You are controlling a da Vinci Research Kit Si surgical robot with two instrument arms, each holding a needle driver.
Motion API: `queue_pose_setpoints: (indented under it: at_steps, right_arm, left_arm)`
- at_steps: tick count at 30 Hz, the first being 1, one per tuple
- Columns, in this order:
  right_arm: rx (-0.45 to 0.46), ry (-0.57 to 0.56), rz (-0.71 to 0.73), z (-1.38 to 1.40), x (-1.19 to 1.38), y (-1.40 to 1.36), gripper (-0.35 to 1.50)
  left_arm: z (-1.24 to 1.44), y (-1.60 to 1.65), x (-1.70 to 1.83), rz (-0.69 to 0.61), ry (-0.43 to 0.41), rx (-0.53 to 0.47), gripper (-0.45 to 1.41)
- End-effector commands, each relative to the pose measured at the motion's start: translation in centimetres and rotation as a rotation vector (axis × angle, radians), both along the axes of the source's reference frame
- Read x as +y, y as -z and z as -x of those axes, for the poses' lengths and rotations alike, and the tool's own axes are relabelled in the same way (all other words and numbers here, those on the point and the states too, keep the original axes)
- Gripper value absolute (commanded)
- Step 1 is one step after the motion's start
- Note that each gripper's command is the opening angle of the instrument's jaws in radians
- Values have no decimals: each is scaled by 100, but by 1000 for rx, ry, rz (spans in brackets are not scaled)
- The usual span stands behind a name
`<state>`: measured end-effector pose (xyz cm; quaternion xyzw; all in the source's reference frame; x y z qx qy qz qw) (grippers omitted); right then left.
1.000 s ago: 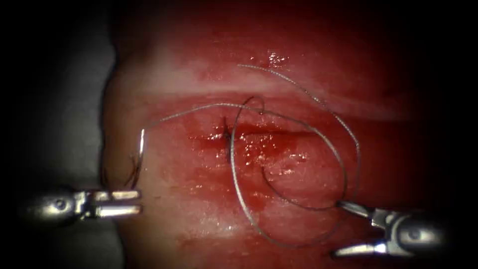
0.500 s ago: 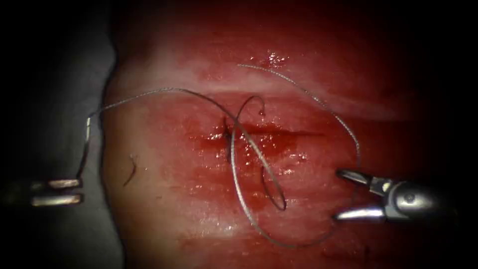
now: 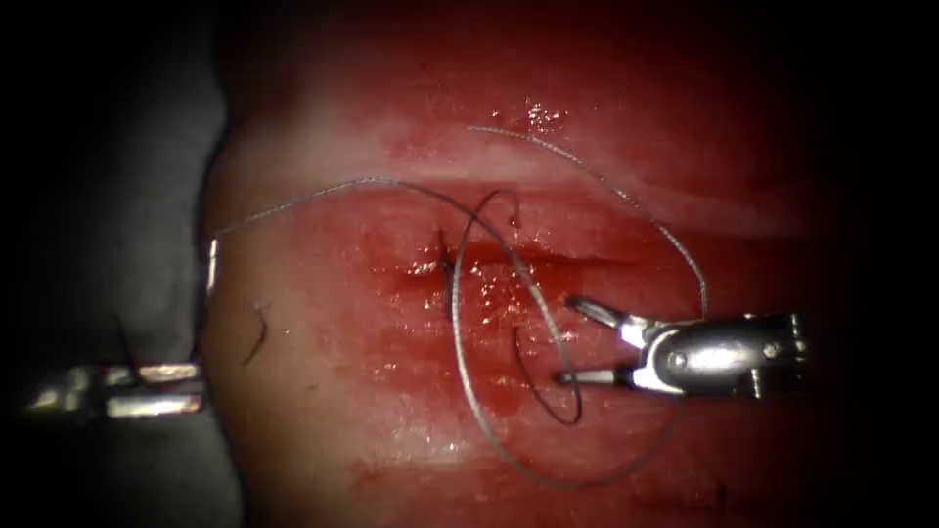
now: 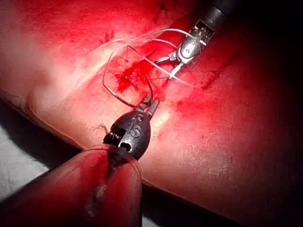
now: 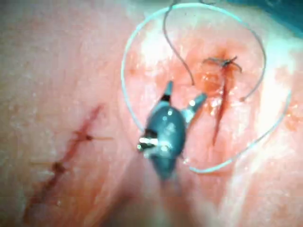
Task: Wound Closure
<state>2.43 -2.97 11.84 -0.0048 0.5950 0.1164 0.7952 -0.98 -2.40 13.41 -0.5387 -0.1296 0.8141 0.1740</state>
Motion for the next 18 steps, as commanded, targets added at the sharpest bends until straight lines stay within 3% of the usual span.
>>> queue_pose_setpoints:
  at_steps: [1,6,9,11,12,18]
  right_arm:
    - [12,13,3,-19,-10,-4,96]
    - [24,31,24,-48,-19,-12,94]
    - [27,36,31,-51,-23,-19,88]
    - [23,38,33,-48,-23,-21,61]
    - [3,26,36,-40,-27,-21,-35]
    - [-11,20,33,-27,-27,-11,-35]
  left_arm:
    - [7,-6,-11,-5,-1,-2,-45]
    - [10,-8,-14,-3,-3,-6,-45]
    - [10,-8,-14,-3,-4,-6,-45]
    - [10,-8,-13,-3,-4,-6,-45]
    - [10,-8,-13,-3,-4,-6,-45]
    - [11,-9,-13,-3,-3,-6,-45]
